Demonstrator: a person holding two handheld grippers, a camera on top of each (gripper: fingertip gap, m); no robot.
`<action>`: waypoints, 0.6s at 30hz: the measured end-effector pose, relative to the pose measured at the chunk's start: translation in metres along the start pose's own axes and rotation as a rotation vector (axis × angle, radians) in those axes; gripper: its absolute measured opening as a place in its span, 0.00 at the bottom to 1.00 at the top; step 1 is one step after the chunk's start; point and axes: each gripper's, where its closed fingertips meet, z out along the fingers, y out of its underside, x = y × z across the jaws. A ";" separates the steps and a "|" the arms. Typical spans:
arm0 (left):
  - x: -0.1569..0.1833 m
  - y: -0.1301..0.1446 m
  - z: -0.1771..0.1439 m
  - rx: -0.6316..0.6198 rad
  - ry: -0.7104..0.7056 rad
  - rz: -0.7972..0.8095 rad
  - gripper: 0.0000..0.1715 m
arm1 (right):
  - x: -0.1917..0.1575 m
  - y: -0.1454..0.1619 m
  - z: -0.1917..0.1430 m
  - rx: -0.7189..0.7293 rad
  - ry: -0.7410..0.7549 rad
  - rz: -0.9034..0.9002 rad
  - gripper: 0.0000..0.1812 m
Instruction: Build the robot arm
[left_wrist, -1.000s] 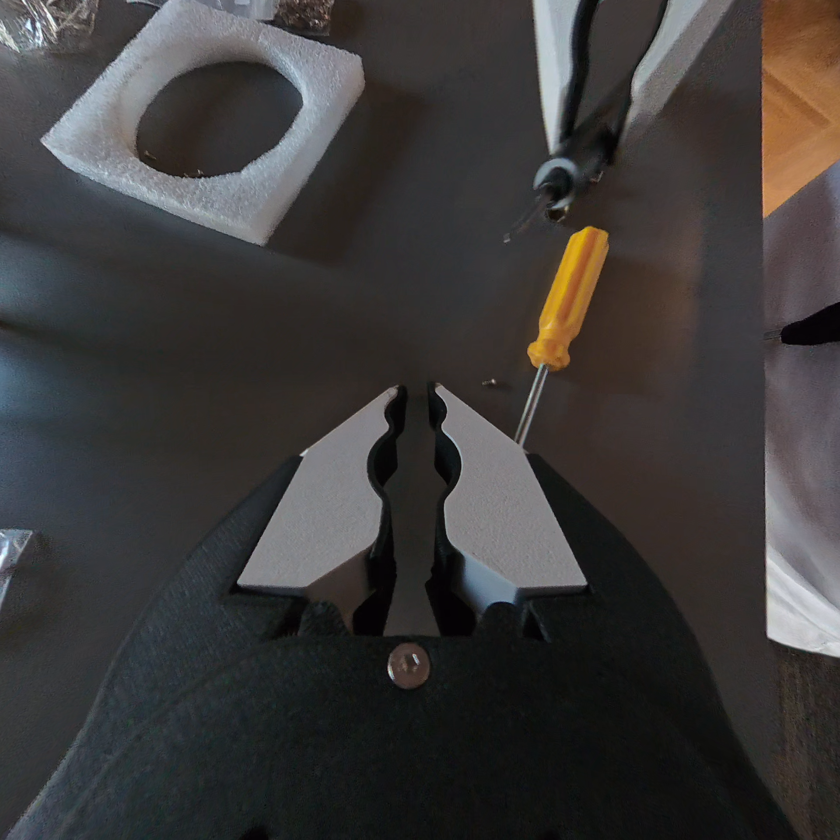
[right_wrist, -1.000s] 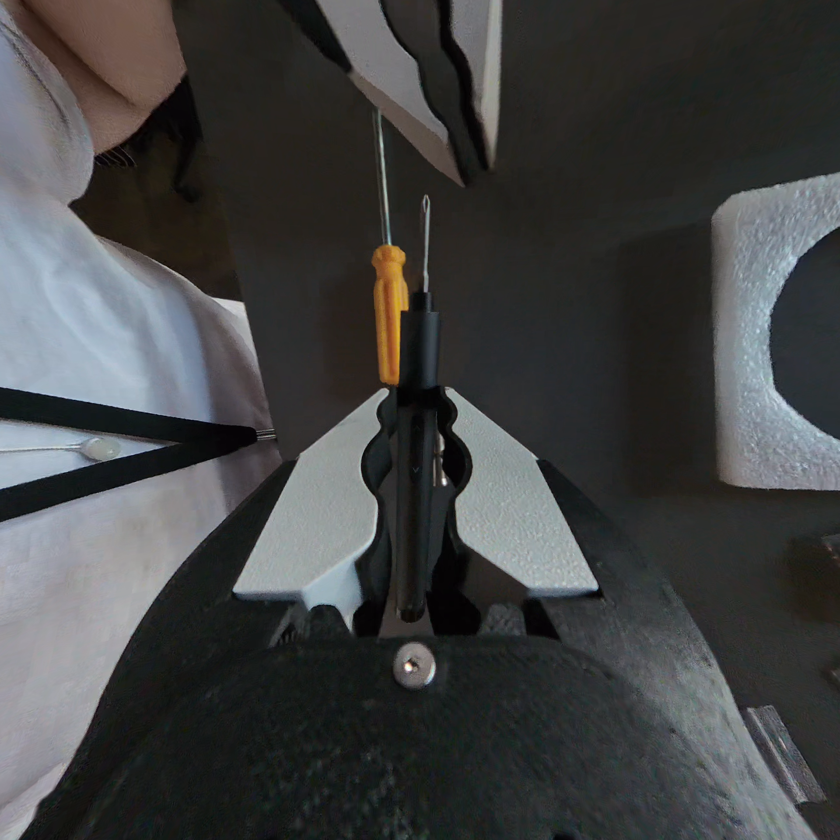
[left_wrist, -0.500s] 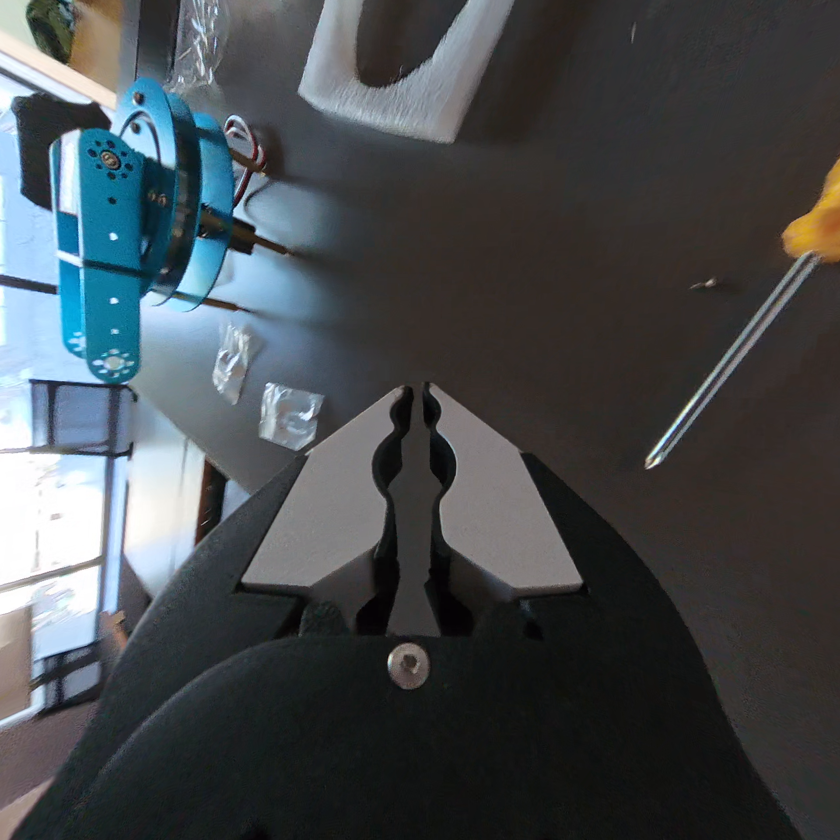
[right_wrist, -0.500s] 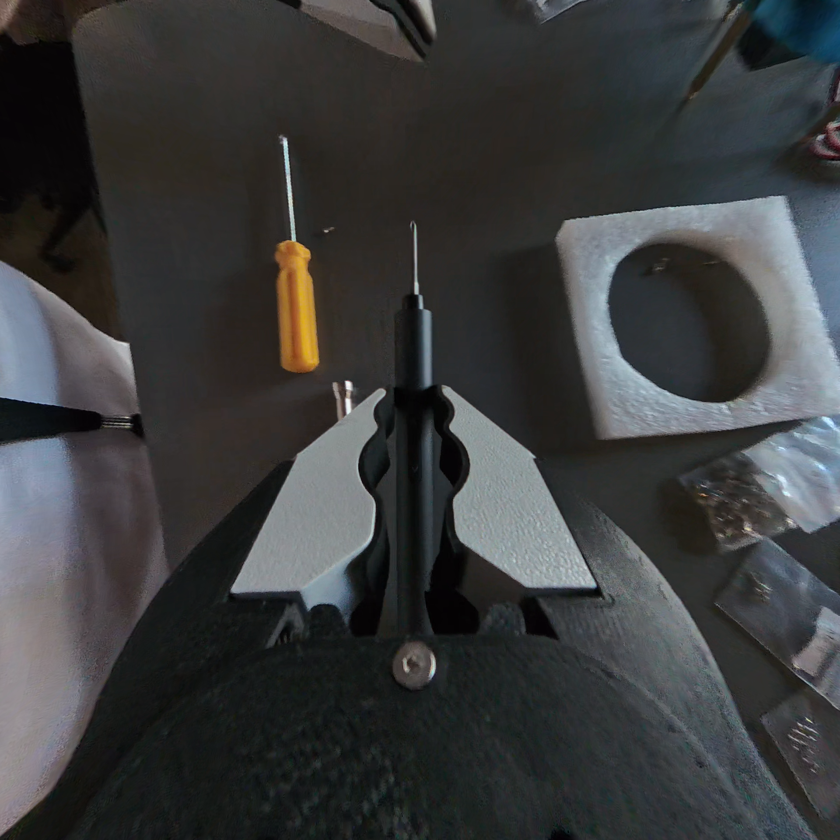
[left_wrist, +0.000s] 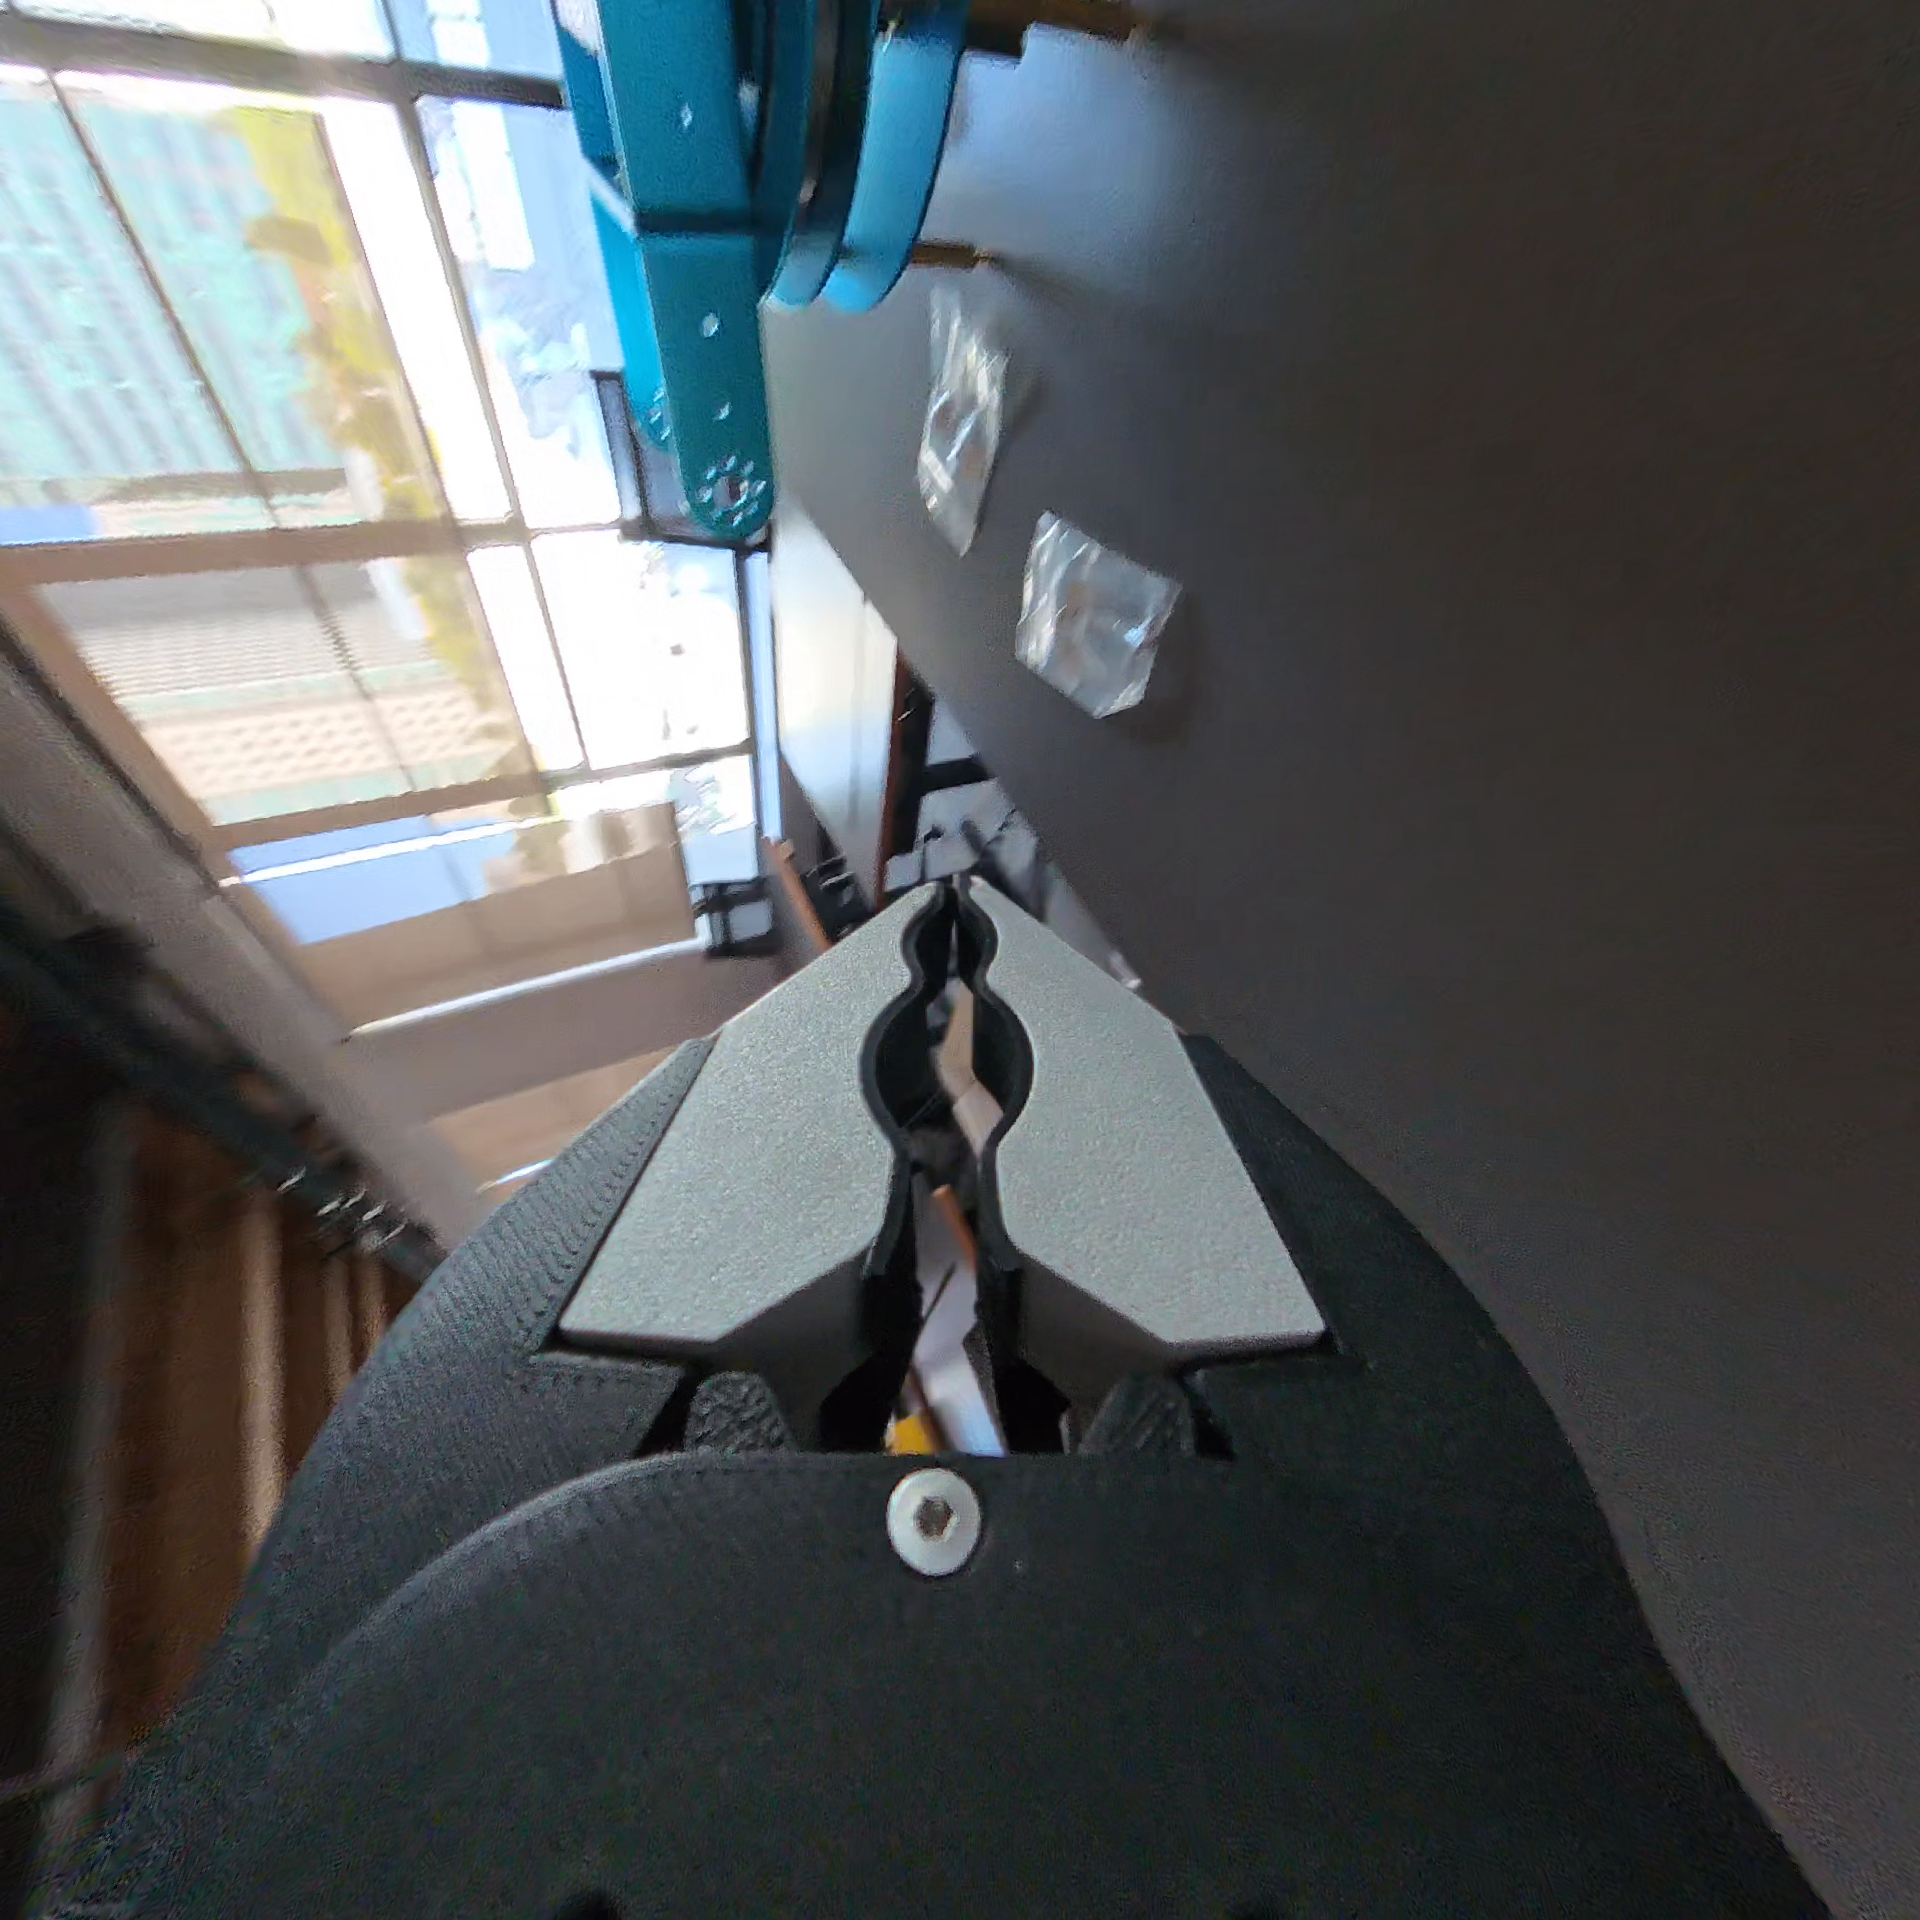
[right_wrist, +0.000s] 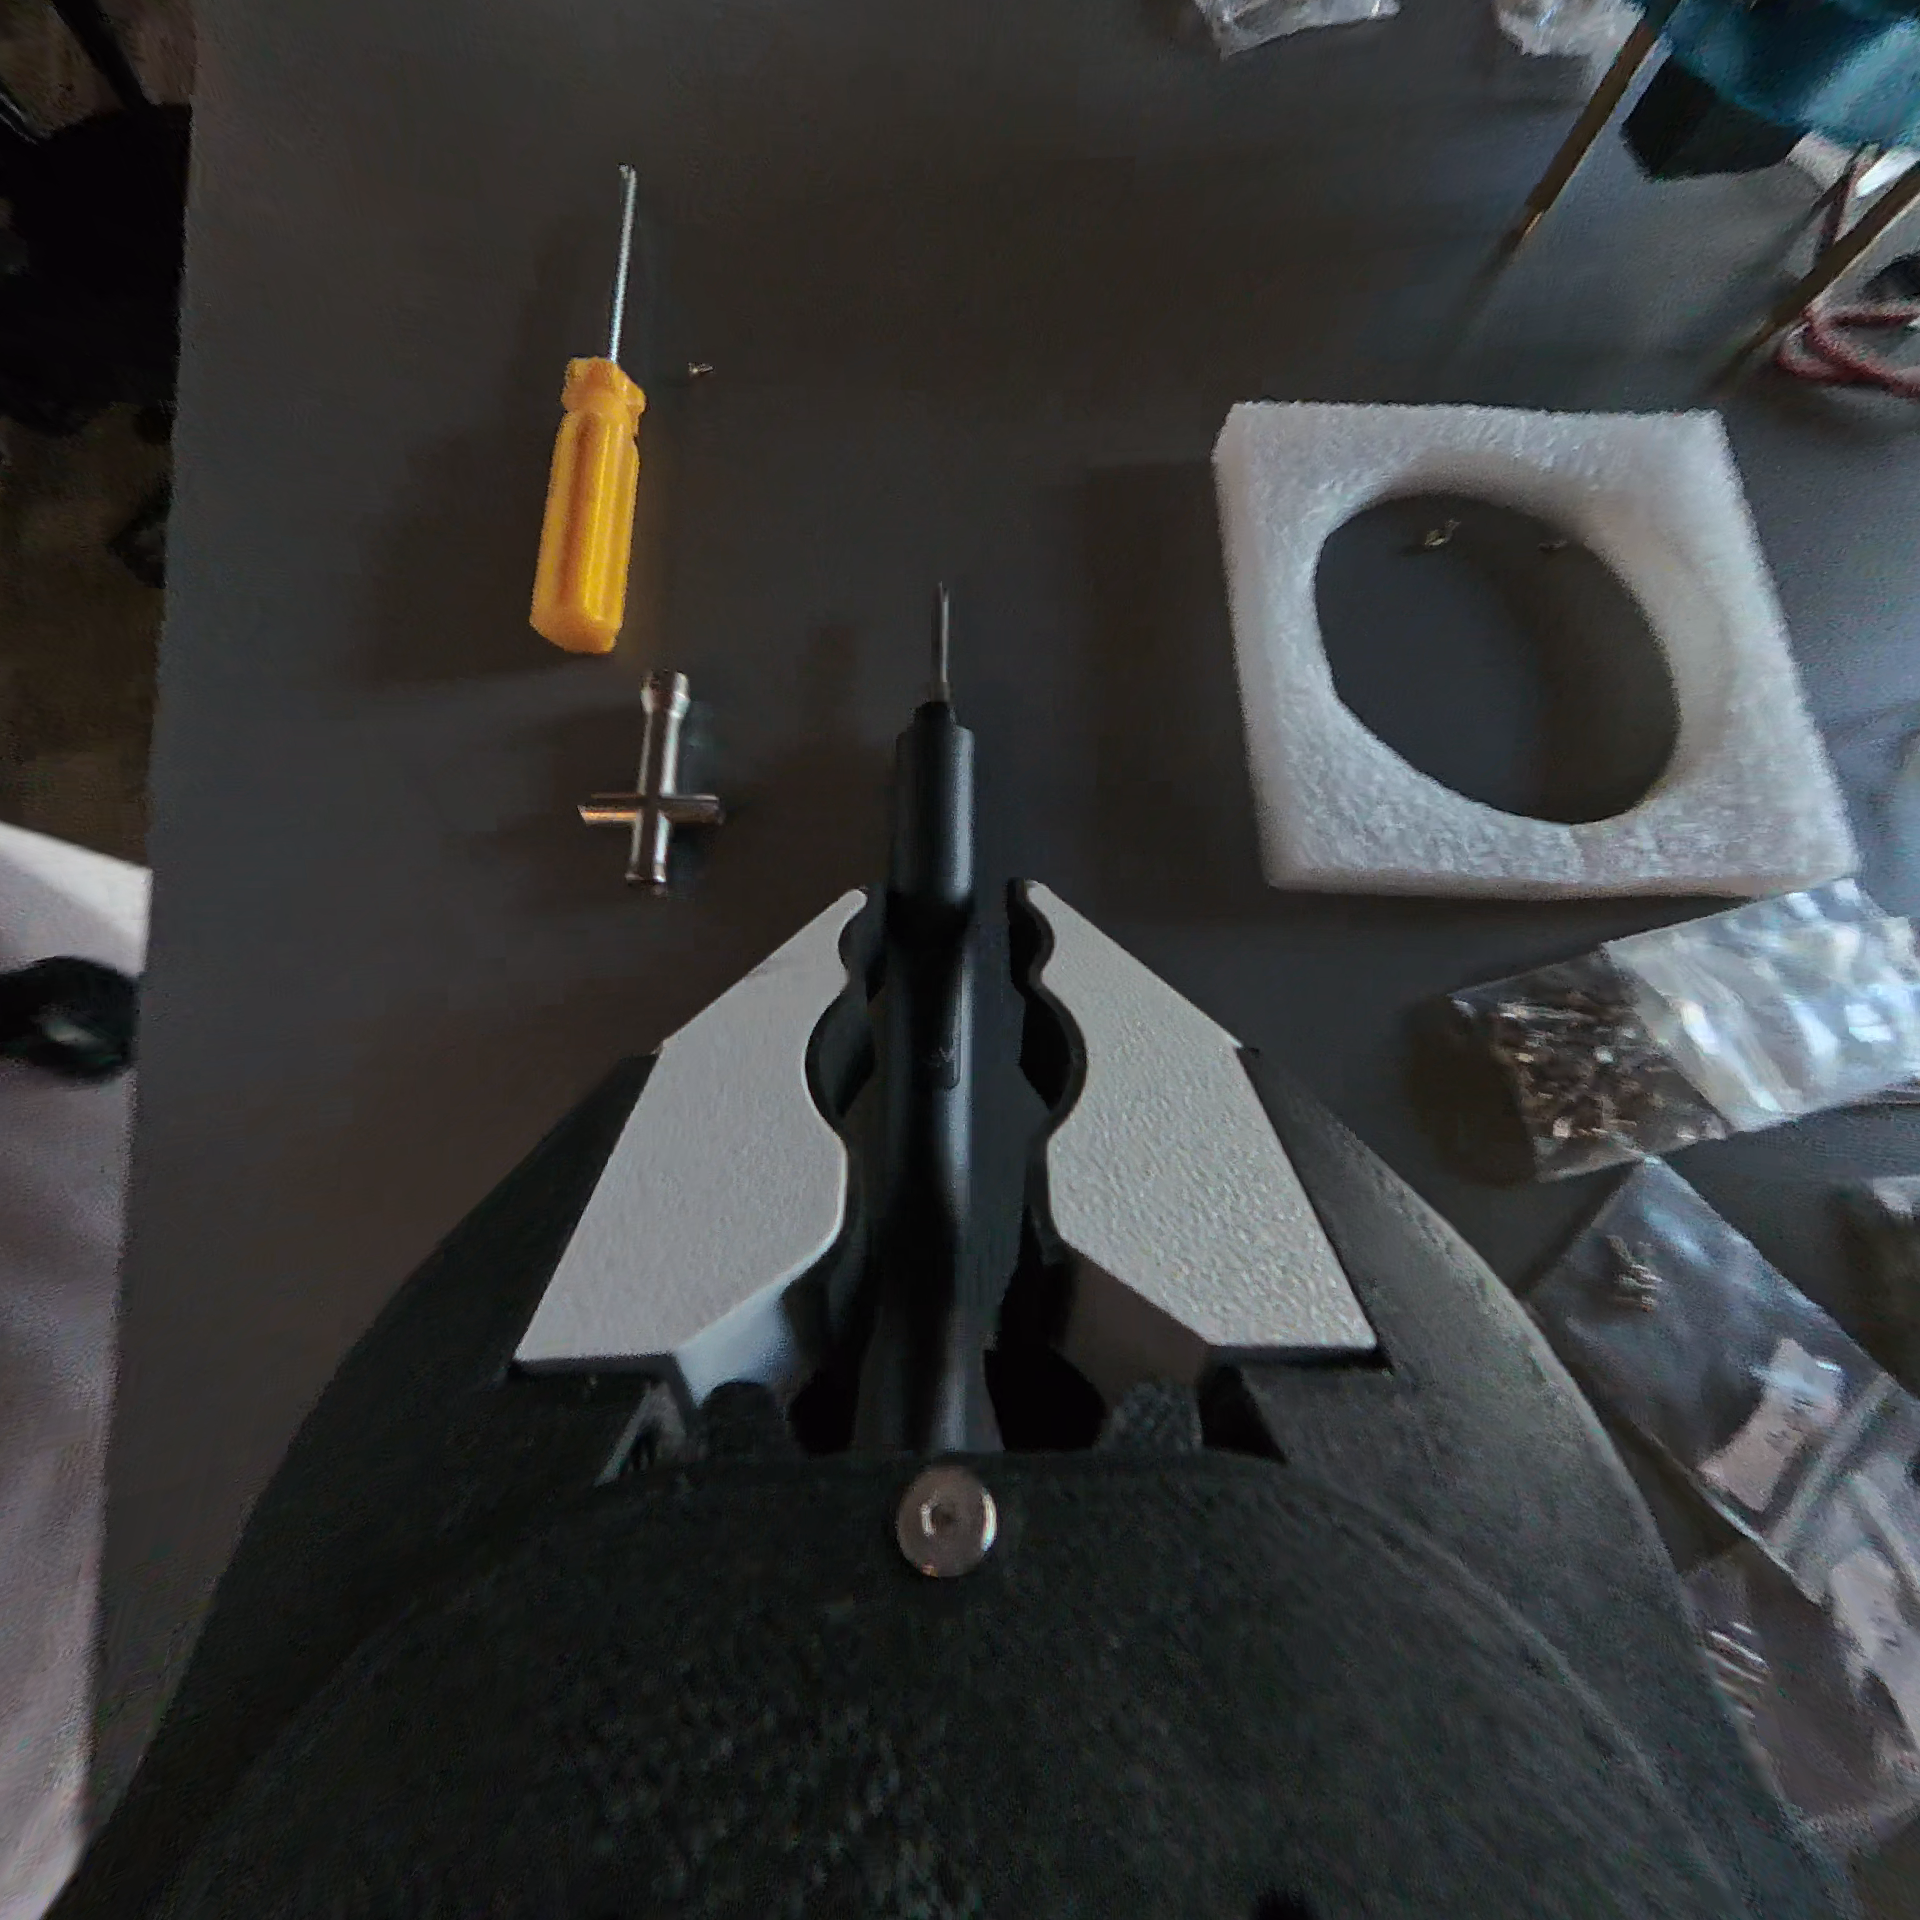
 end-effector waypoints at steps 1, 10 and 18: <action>-0.001 0.002 -0.004 -0.025 -0.017 0.014 0.00 | 0.003 -0.001 -0.003 0.019 0.013 -0.034 0.14; 0.033 0.004 -0.049 -0.105 0.104 -0.243 0.00 | 0.000 0.022 -0.015 -0.038 -0.111 0.058 0.19; 0.096 -0.033 -0.084 0.266 0.602 -0.749 0.06 | 0.002 0.021 -0.012 -0.108 -0.167 0.110 0.10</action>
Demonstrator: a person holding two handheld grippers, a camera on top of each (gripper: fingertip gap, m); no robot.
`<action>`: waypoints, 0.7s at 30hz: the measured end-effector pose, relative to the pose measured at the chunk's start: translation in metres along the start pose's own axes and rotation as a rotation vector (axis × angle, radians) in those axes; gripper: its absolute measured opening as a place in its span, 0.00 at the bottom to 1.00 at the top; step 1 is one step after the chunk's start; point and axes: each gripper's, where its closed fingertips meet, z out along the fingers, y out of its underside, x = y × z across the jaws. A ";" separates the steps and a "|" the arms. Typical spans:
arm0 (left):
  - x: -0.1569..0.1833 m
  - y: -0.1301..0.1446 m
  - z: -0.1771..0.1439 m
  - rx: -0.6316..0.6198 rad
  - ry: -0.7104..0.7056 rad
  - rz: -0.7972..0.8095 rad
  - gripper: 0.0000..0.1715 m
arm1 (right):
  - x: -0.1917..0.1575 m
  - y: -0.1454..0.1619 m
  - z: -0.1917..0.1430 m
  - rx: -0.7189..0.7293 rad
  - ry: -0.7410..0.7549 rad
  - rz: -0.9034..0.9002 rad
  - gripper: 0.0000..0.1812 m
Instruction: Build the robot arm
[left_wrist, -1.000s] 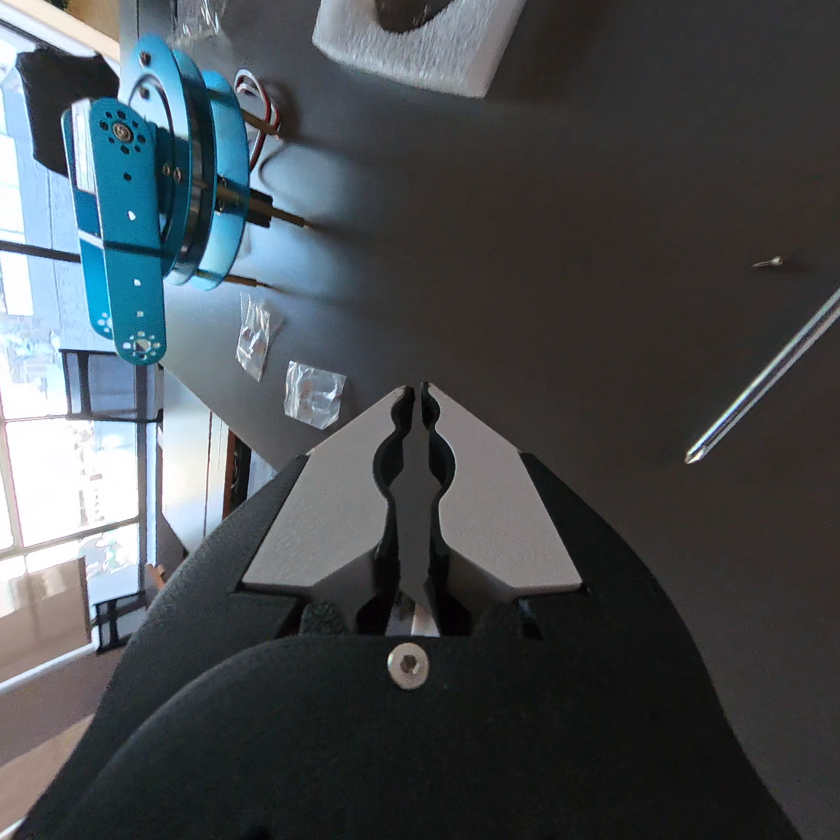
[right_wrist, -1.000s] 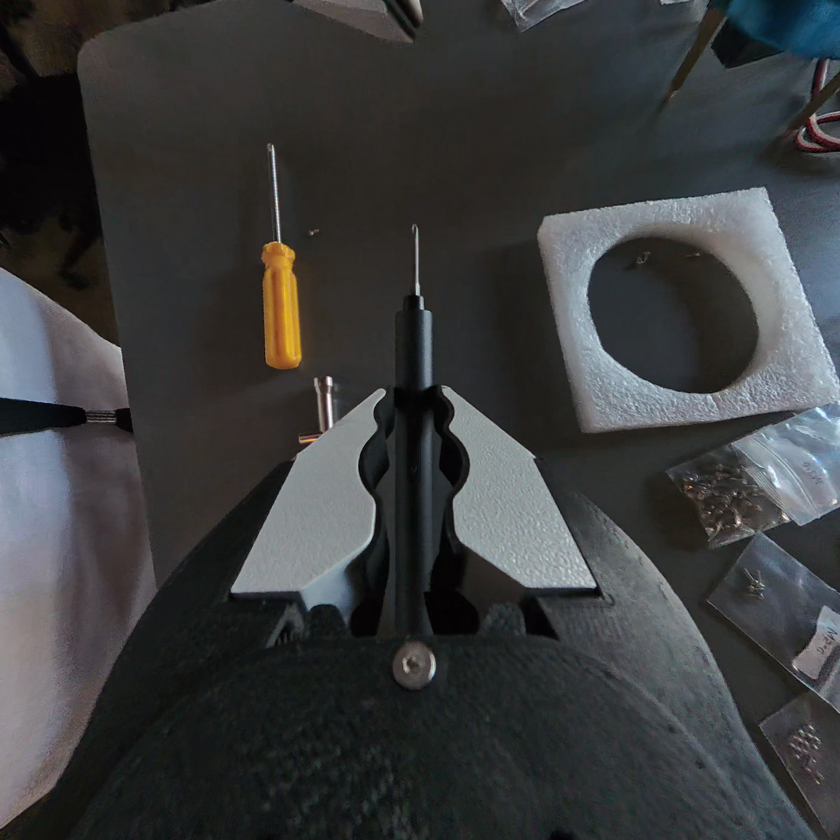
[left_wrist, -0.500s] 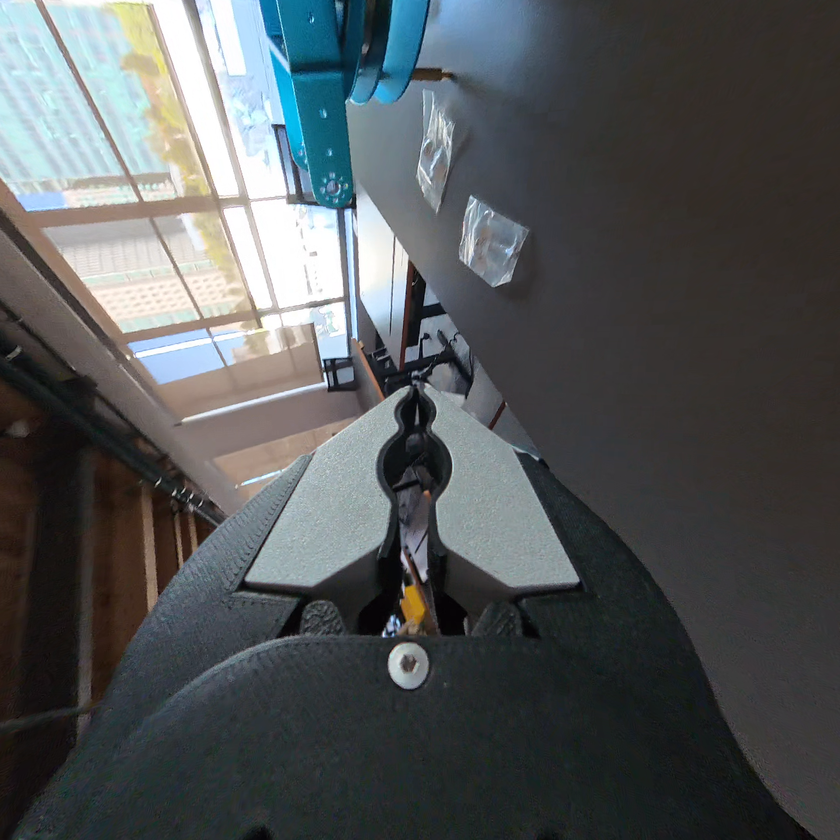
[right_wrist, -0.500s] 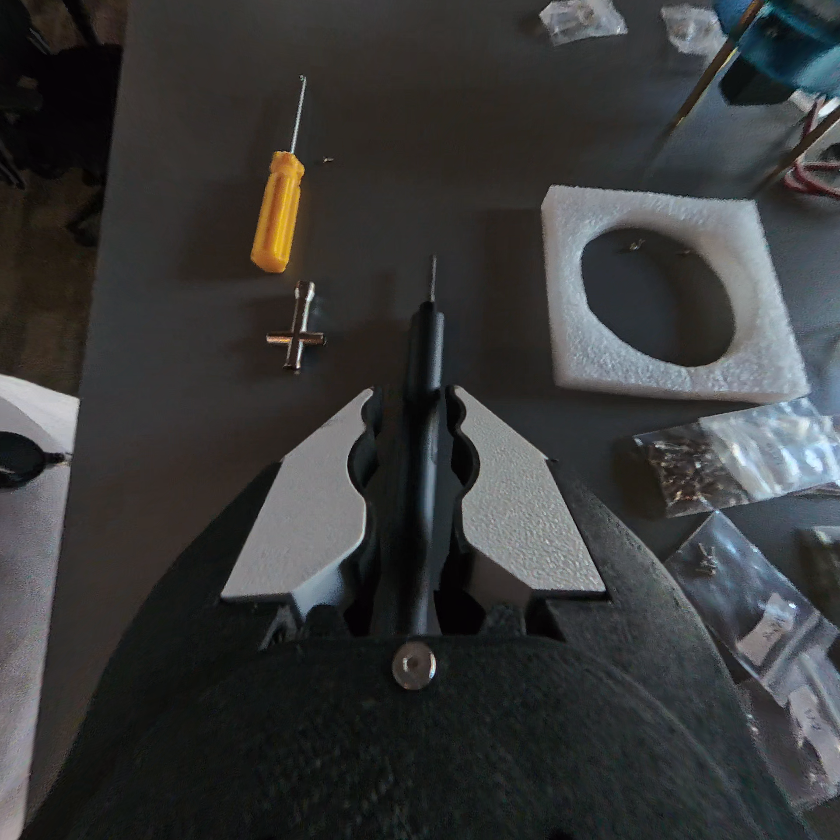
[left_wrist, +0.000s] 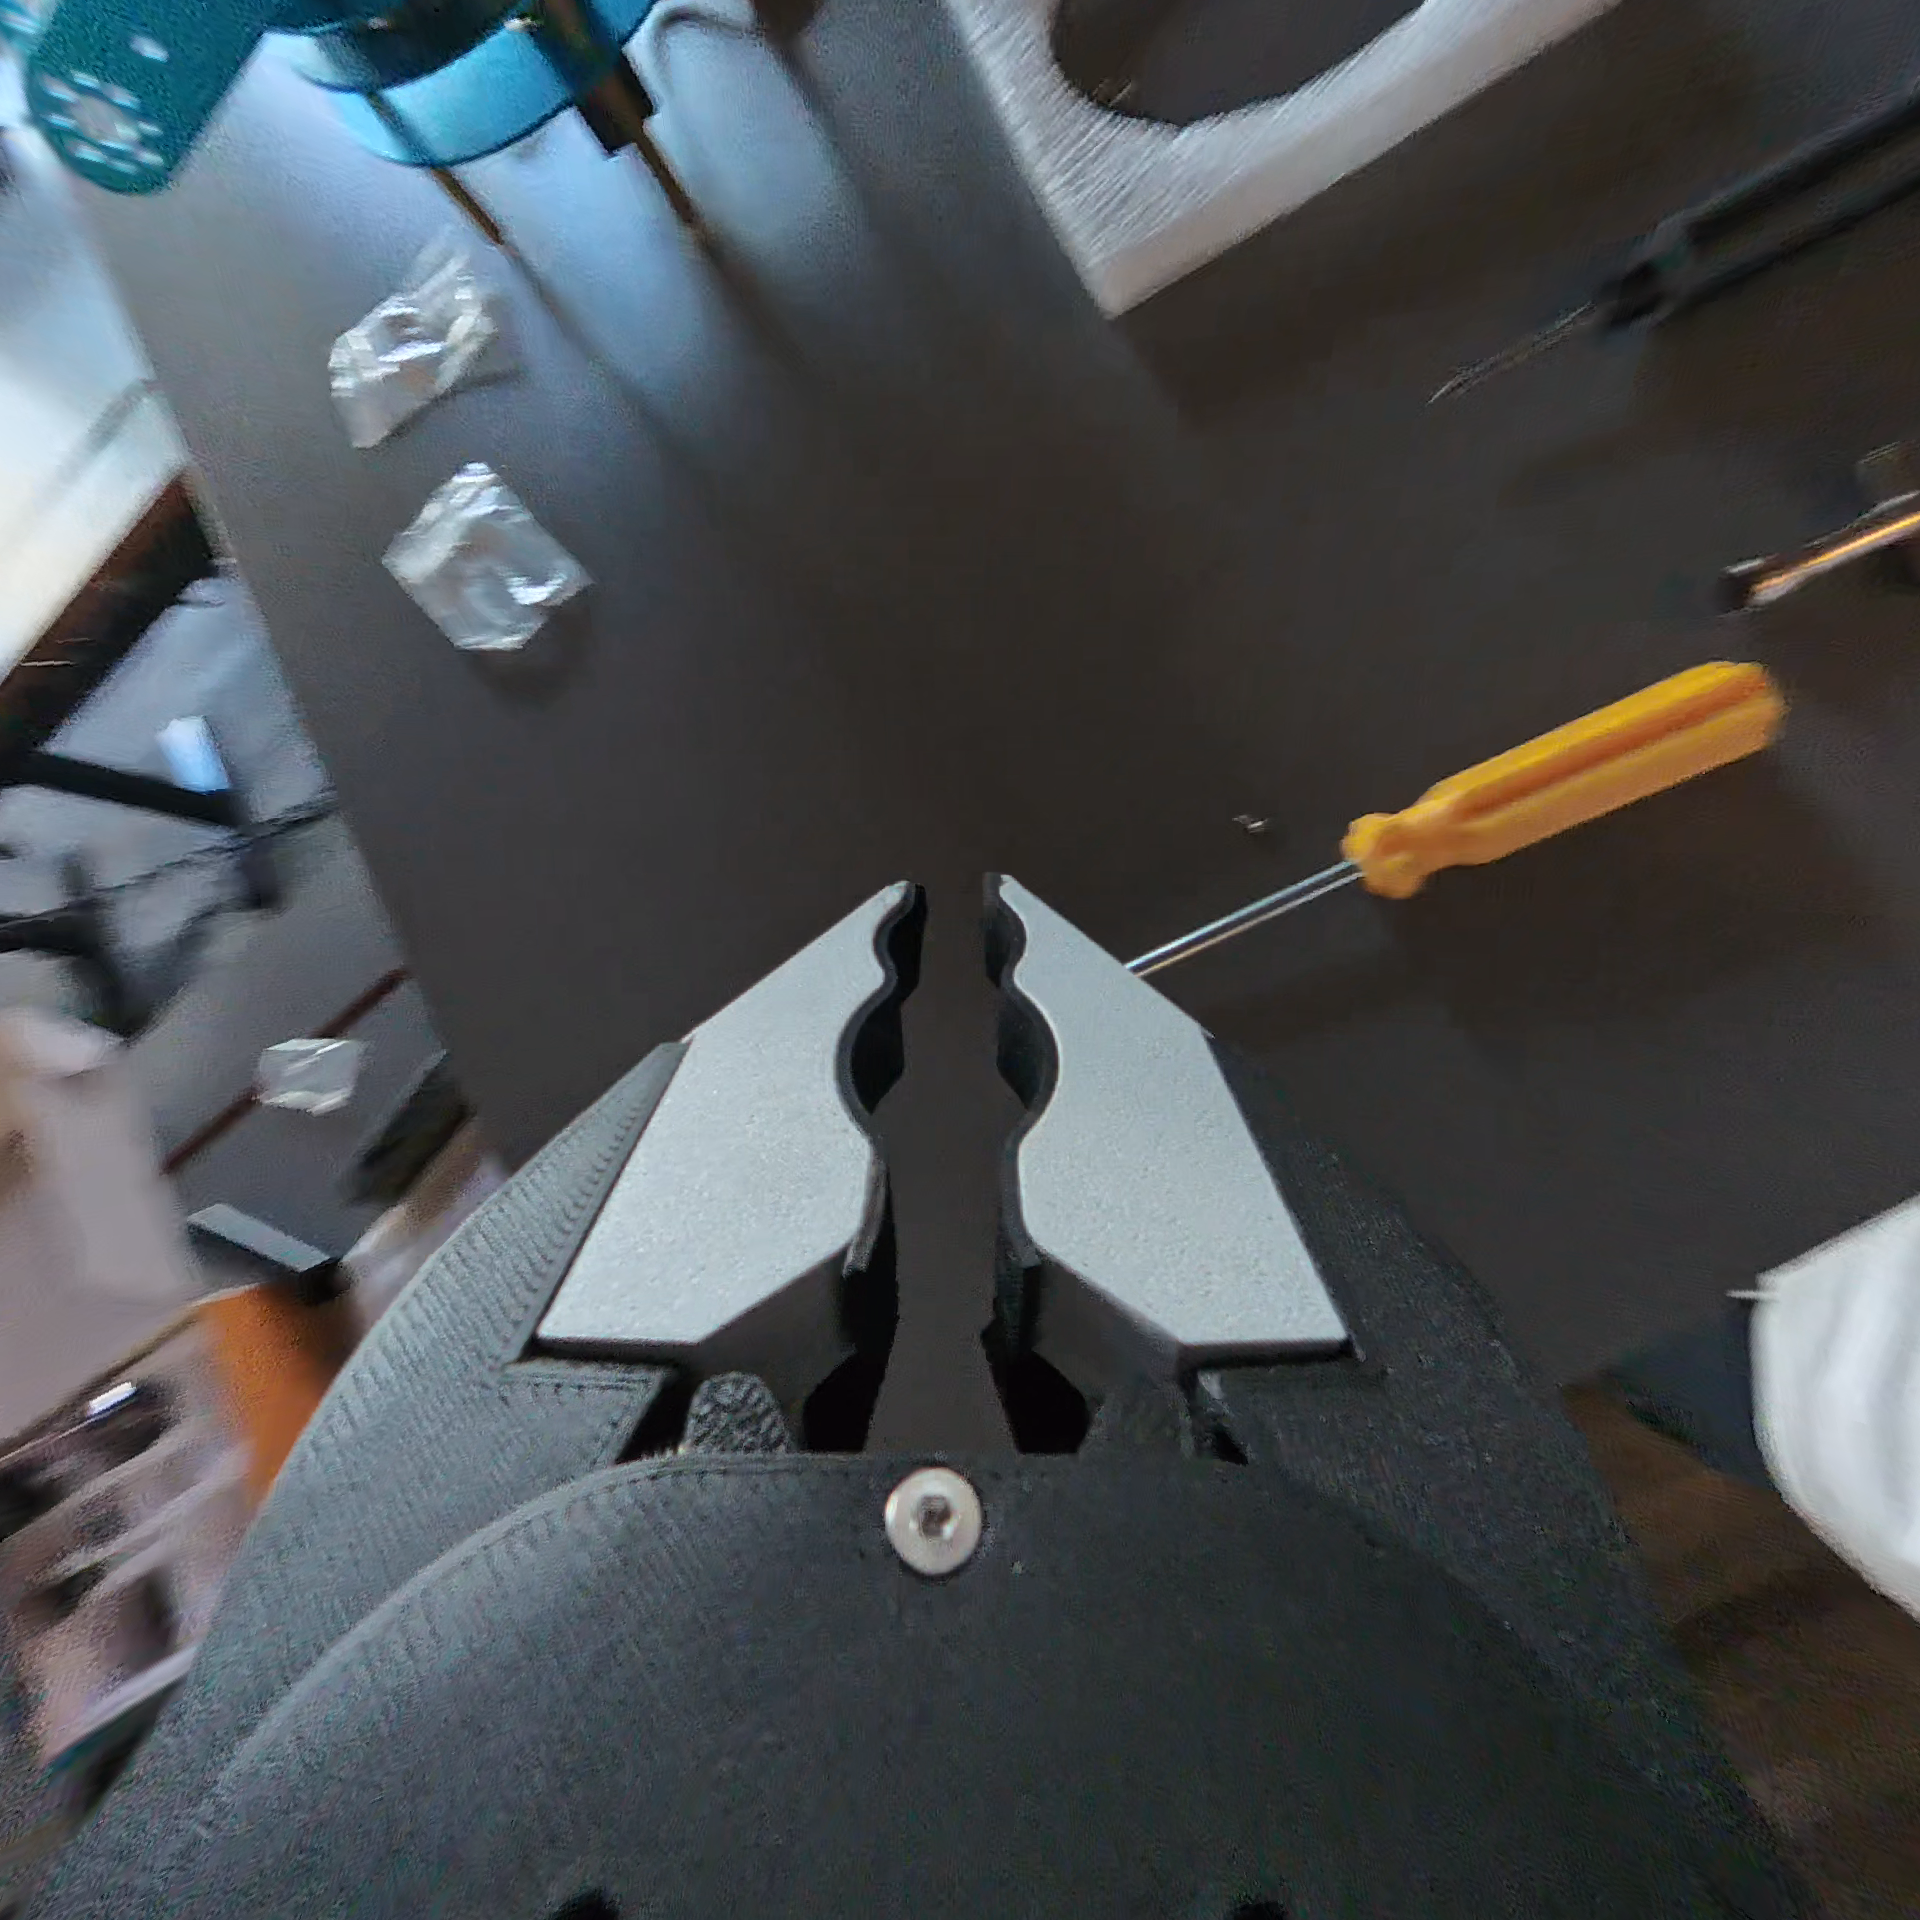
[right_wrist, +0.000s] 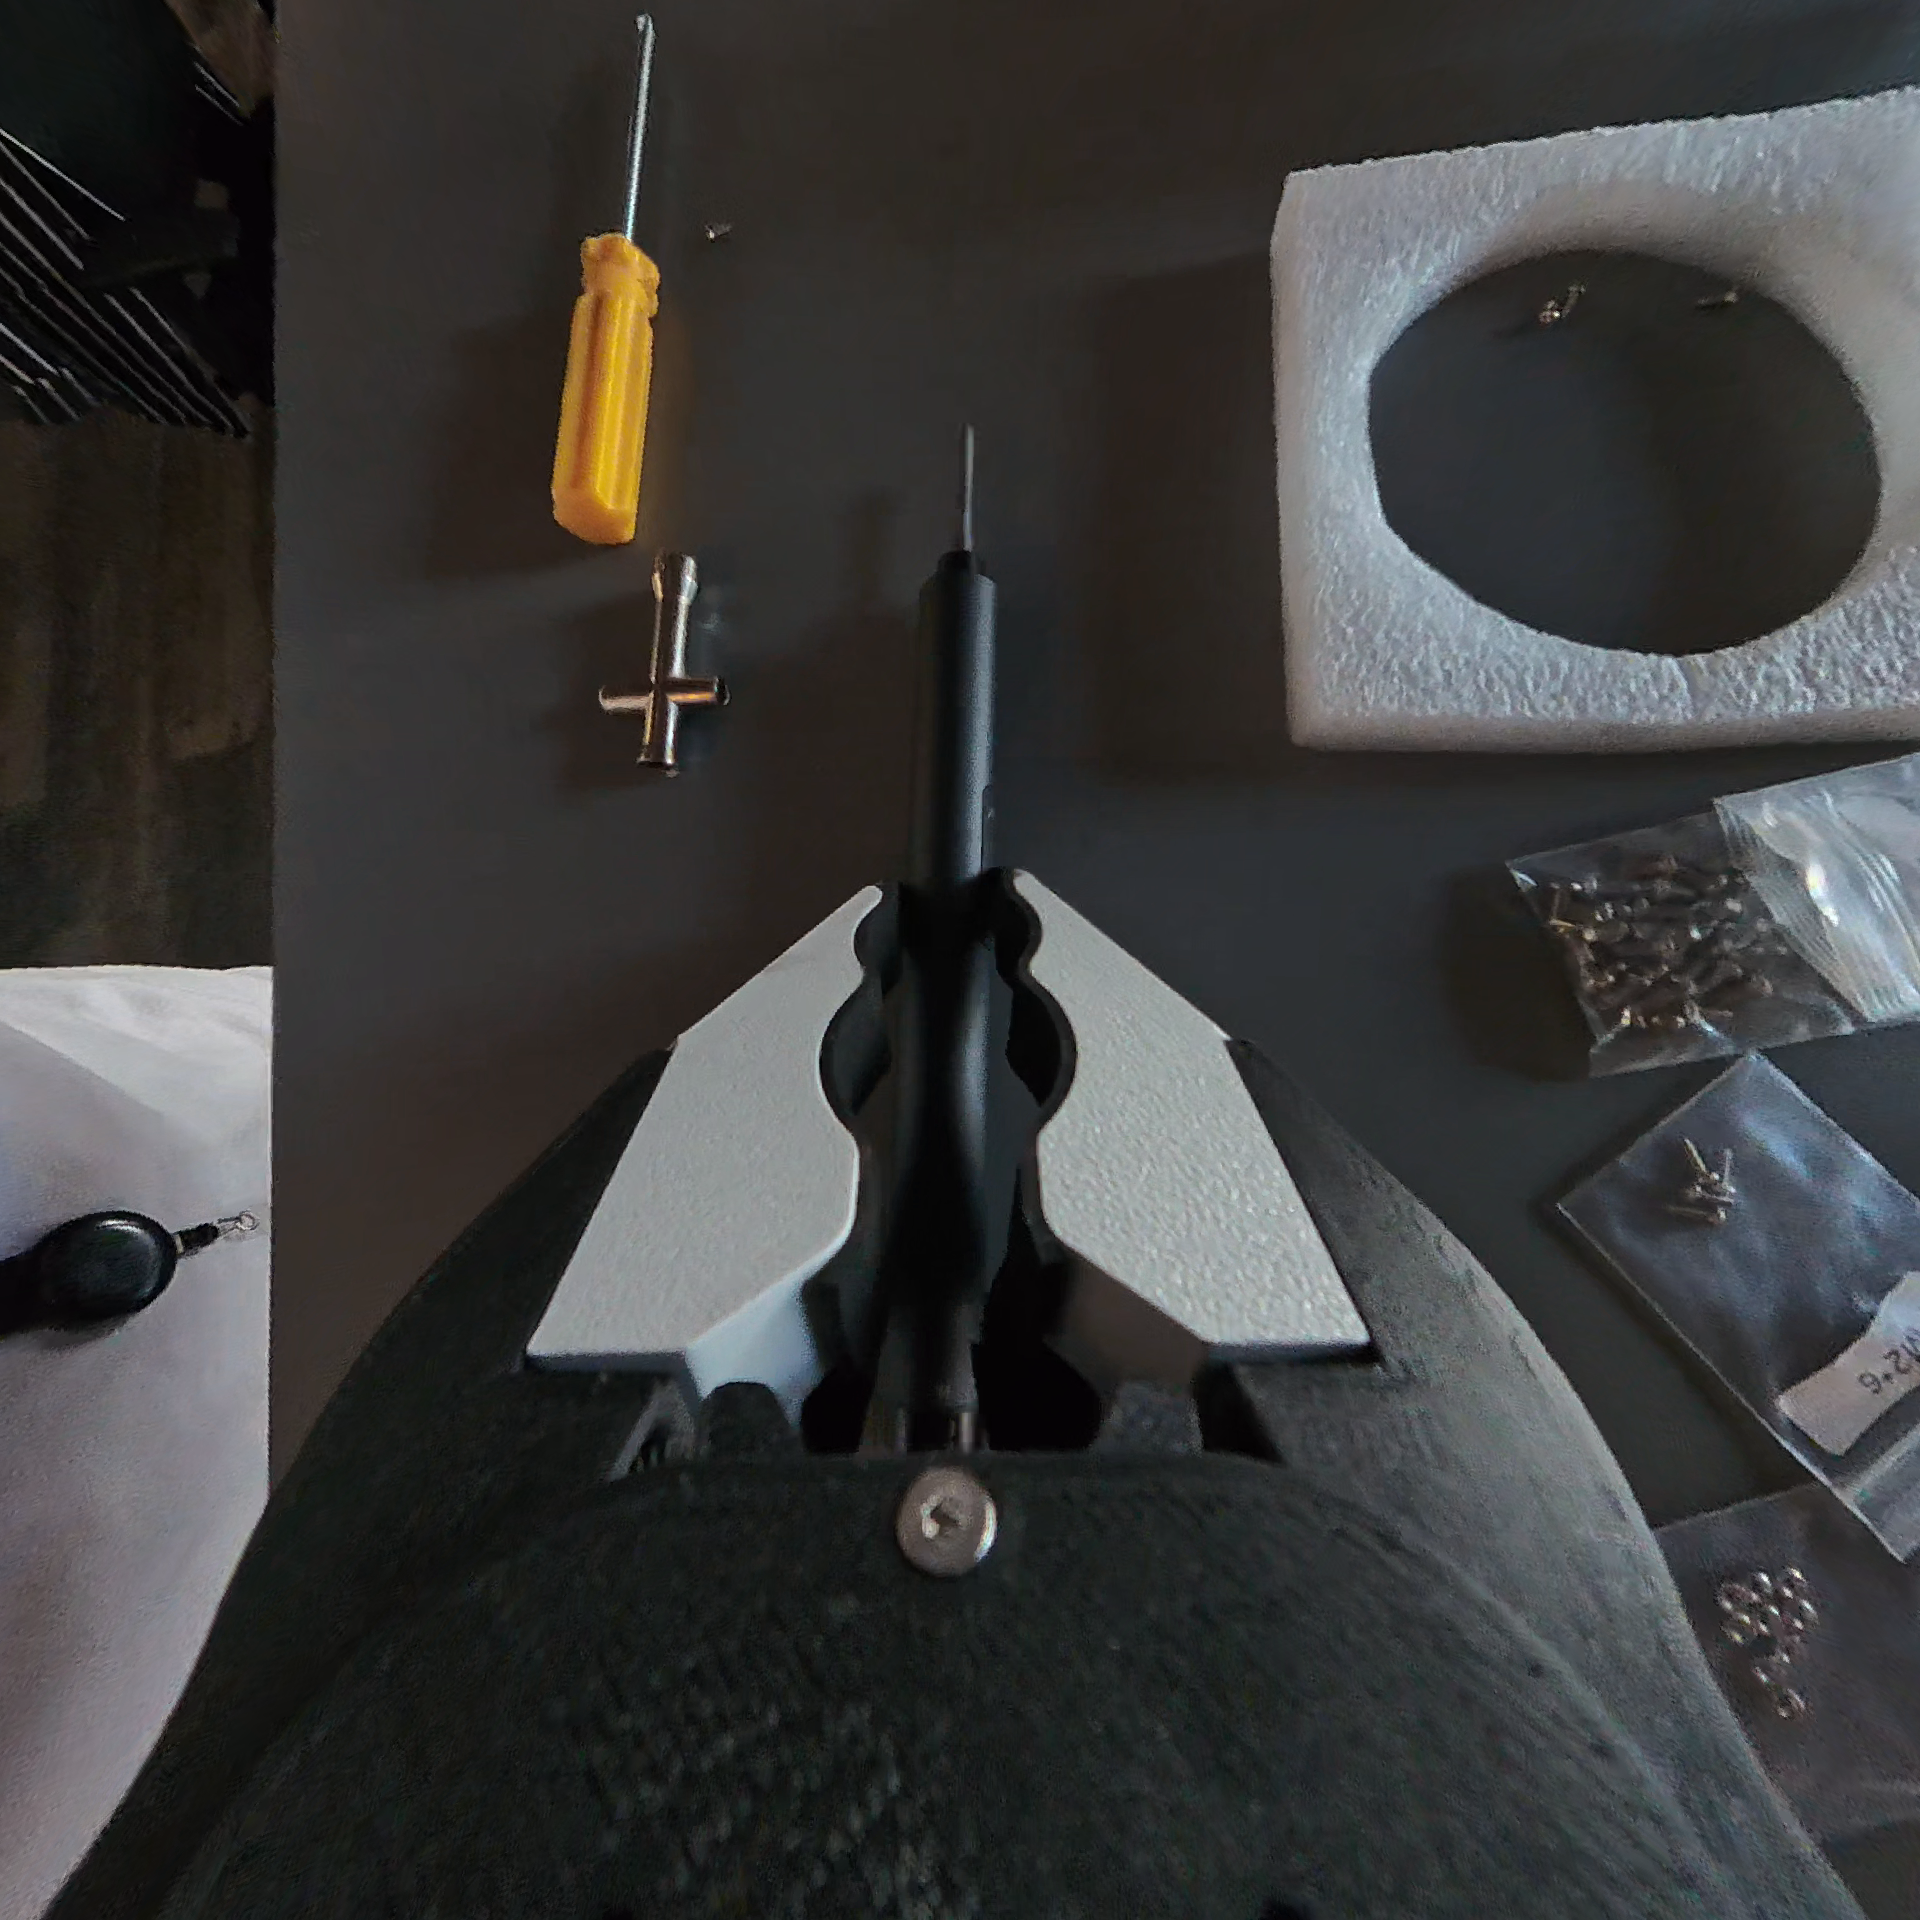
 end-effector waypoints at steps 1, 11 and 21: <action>0.006 -0.002 -0.001 0.036 0.060 -0.029 0.07 | 0.000 -0.001 0.001 -0.007 -0.006 0.004 0.10; 0.053 -0.003 -0.031 0.294 0.618 0.253 0.19 | -0.044 -0.021 -0.012 0.077 -0.336 0.553 0.09; 0.050 0.025 -0.009 0.184 0.945 0.605 0.17 | -0.094 -0.060 -0.003 0.365 -0.338 0.928 0.09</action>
